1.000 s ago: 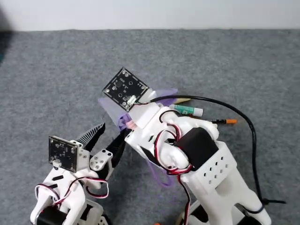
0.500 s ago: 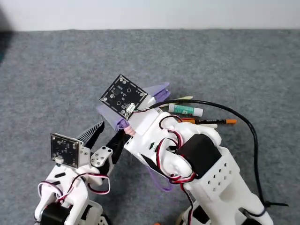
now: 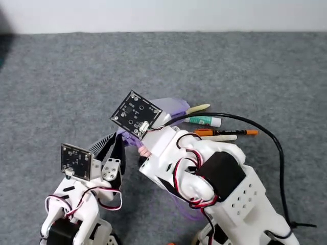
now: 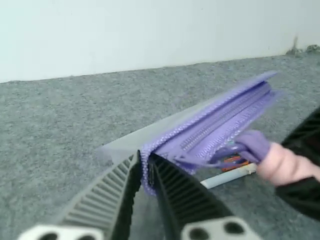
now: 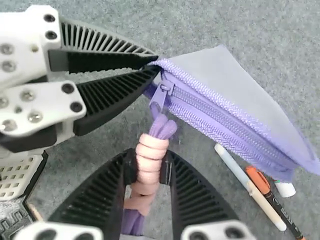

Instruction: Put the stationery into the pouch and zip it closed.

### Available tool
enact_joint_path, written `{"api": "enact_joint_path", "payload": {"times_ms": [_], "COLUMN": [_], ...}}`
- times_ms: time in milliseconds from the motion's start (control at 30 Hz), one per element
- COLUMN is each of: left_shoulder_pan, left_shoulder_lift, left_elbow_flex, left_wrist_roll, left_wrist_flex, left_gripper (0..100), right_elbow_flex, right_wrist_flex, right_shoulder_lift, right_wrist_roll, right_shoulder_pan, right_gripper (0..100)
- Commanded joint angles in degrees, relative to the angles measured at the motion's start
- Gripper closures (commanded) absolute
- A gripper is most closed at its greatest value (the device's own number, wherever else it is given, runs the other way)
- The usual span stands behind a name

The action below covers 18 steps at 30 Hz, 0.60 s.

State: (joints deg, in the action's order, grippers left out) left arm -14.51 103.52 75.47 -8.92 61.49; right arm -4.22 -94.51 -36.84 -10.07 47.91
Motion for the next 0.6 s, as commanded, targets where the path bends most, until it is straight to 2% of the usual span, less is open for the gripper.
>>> {"api": "enact_joint_path", "payload": {"times_ms": [0, 133, 267, 433, 567], "left_shoulder_pan": [1.1, 6.2, 9.4, 9.4, 9.4], "left_shoulder_lift": [-0.4, -0.4, -0.4, -0.4, -0.4], "left_elbow_flex": [0.7, 0.9, 0.9, 0.7, 0.7], "left_wrist_roll": [0.2, 0.4, 4.7, 5.4, 5.4], "left_wrist_flex": [-0.5, -0.5, 0.8, 1.1, 1.1], "left_gripper": [99, 99, 99, 99, 99], "right_elbow_flex": [1.8, 1.8, 1.7, 1.8, 1.8], "right_wrist_flex": [-2.2, -2.3, -3.6, -4.4, -4.4], "right_shoulder_lift": [-2.6, -4.4, -5.9, -7.1, -8.2], "right_wrist_roll": [-0.1, -0.6, -3.6, -5.7, -5.7], "right_shoulder_pan": [-1.2, -9.7, -17.2, -22.9, -23.8], "right_gripper": [99.1, 99.1, 99.1, 99.1, 99.1]}}
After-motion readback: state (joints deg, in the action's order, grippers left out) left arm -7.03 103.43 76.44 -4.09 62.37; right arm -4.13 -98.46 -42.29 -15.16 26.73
